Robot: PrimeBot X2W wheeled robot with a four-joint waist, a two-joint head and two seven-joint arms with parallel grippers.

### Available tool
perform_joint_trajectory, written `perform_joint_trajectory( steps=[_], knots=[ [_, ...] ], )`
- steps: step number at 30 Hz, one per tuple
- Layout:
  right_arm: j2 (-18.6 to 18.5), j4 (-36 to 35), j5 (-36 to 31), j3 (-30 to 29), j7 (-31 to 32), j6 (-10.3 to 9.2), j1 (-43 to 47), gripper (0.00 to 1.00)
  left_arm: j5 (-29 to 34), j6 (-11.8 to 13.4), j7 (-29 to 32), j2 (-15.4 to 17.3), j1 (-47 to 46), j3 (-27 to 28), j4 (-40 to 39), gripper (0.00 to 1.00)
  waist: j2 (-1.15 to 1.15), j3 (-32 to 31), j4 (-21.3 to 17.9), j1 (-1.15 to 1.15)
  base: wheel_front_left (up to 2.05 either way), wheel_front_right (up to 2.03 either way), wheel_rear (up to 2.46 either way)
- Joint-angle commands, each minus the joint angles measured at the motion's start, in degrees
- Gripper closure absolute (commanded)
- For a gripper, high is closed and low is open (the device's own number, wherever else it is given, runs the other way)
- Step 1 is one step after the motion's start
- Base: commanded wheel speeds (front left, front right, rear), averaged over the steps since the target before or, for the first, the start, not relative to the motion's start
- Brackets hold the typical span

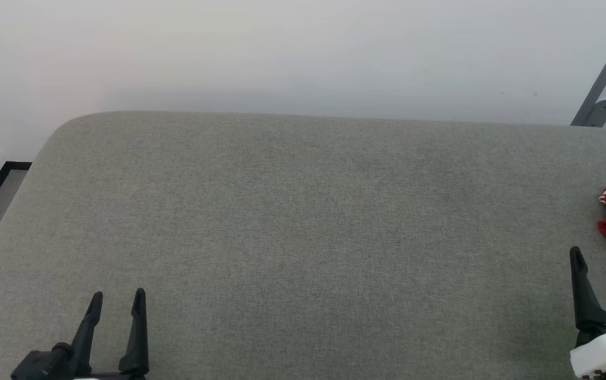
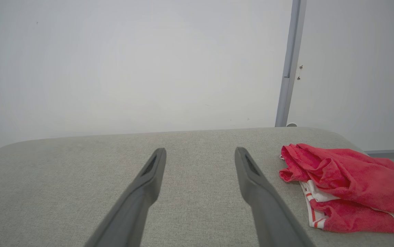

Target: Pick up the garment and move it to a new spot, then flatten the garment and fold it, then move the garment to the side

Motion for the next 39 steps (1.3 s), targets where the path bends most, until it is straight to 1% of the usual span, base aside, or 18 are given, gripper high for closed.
perform_joint_trajectory(
  steps=[1,35,36,39],
  knots=[
    [0.2,-0.3,-0.1,0.0,0.0,-0.02,0.8,0.0,0.3,0.1,-0.3,0.2,-0.3,0.3,-0.3,0.0,0.0,0.0,0.1,0.0,0.0,0.0,0.0],
    [0.2,0.0,1.0,1.5,-0.7,-0.02,-0.4,0.0,0.7,0.1,-0.3,-0.3,-0.8,1.1,-0.3,0.0,0.0,1.3,0.4,0.0,0.0,0.0,0.0],
    [0.1,0.1,0.7,1.6,-0.5,0.0,0.0,1.0,0.5,0.0,0.0,-0.3,-0.3,0.9,-0.3,1.0,0.0,1.3,0.4,0.0,0.0,0.0,0.0],
    [0.9,1.6,0.8,2.0,-0.4,0.0,0.3,1.0,0.4,0.0,0.2,-0.9,0.3,0.6,1.2,1.0,0.0,1.3,0.4,0.0,0.0,0.0,0.0]
  ],
)
